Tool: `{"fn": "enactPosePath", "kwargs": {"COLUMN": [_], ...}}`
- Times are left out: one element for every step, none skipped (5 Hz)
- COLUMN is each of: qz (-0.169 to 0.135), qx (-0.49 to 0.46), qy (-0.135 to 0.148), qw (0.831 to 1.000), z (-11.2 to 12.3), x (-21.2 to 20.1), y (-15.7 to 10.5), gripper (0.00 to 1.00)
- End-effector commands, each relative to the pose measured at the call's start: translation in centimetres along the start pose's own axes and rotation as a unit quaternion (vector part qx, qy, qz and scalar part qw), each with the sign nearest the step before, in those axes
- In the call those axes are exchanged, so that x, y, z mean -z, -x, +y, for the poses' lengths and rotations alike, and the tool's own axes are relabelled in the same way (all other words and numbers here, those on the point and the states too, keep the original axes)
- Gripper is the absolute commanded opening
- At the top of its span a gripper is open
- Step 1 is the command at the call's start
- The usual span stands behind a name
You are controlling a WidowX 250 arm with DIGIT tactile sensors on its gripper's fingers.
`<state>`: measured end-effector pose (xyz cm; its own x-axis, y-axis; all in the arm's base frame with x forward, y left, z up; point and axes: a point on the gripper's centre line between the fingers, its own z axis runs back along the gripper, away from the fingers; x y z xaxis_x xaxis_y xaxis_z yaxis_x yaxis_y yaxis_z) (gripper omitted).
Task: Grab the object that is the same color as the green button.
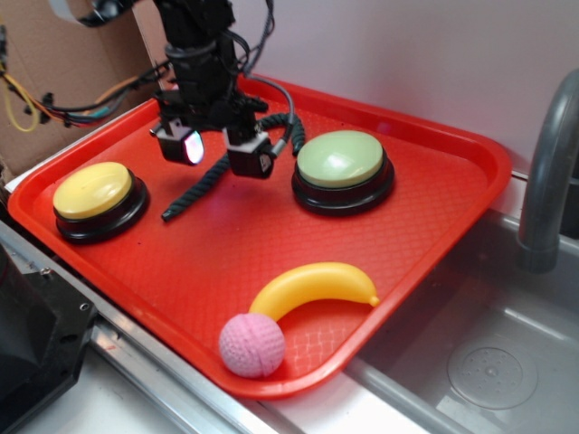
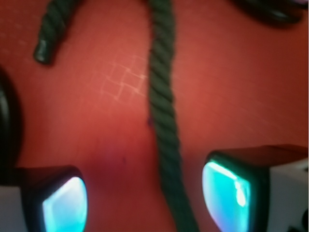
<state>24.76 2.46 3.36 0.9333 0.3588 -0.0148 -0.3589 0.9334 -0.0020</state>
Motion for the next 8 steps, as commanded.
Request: {"fn": "enactPosePath", "kwargs": {"qz": [-0.058, -0.057, -0.057, -0.073, -0.07, -0.068, -0.071, -0.076], "qx": [-0.028, -0.027, -0.033, -0.04, -0.038, -0.017, -0.011, 0.031], "qy": [-0.032, -0.025, -0.021, -0.023, -0.018, -0.008, -0.002, 0.009], "qw": [0.997, 0.998, 0.998, 0.996, 0.997, 0.997, 0.997, 0.997], "z": [0.9, 0.8, 0.9, 0.9, 1.0, 1.3, 1.5, 2.2], "x": [0.9, 1.0, 1.1, 0.9, 0.3, -1.0, -3.4, -7.9], "y": [-1.5, -1.3, -1.2, -1.1, -1.1, -1.2, -1.5, -1.8], "gripper": [1.0, 0.0, 0.0, 0.0, 0.0, 0.0, 0.0, 0.0]}}
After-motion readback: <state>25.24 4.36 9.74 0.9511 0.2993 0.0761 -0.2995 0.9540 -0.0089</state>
